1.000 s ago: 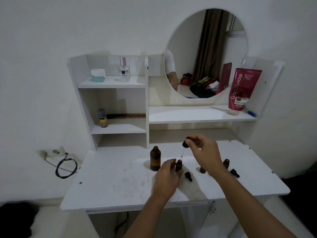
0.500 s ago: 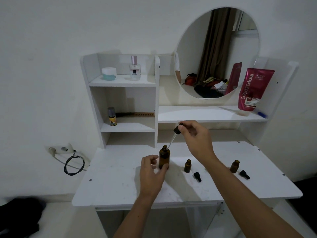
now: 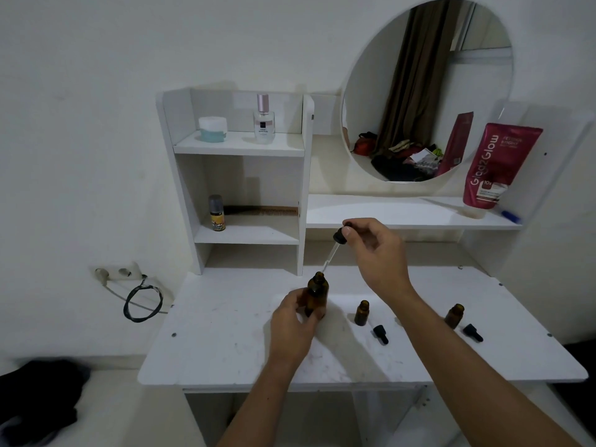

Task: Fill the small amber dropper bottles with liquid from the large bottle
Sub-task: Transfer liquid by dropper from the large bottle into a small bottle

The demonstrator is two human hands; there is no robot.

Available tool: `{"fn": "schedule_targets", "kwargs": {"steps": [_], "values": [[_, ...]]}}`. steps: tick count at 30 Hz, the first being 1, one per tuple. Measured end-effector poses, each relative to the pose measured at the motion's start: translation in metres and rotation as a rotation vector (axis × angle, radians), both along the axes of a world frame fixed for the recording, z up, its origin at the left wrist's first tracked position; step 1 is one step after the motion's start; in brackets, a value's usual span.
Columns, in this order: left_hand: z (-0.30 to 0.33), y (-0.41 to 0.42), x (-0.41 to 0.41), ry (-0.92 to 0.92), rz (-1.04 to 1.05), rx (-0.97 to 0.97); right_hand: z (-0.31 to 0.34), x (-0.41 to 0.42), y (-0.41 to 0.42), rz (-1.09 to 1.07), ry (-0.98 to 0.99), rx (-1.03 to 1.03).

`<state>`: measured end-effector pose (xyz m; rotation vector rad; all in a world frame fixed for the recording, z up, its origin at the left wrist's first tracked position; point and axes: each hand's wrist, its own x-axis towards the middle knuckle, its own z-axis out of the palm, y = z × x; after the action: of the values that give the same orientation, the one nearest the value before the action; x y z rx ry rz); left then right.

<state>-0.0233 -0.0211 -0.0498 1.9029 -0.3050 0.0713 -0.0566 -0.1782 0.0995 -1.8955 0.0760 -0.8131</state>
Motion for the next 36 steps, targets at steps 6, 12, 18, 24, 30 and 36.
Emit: {"fn": "schedule_targets", "kwargs": {"steps": [6,12,18,24,30,36], "values": [[-0.001,-0.001,0.002,0.019,0.015,0.028,0.001,-0.004,0.004,0.039,-0.009,-0.038],[-0.004,-0.002,0.005,0.03,0.019,0.048,0.0,-0.01,0.008,0.037,-0.048,-0.129],[-0.001,0.0,0.0,0.028,0.007,0.036,0.002,-0.003,0.004,0.002,-0.04,-0.145],[-0.004,0.0,0.001,0.009,-0.002,0.037,0.004,0.001,0.005,-0.003,-0.028,-0.13],[-0.008,-0.002,0.005,0.025,0.012,0.04,0.001,-0.002,0.008,0.032,-0.037,-0.159],[-0.01,-0.003,0.006,0.001,0.025,0.061,-0.001,-0.008,0.009,0.027,-0.089,-0.208]]}}
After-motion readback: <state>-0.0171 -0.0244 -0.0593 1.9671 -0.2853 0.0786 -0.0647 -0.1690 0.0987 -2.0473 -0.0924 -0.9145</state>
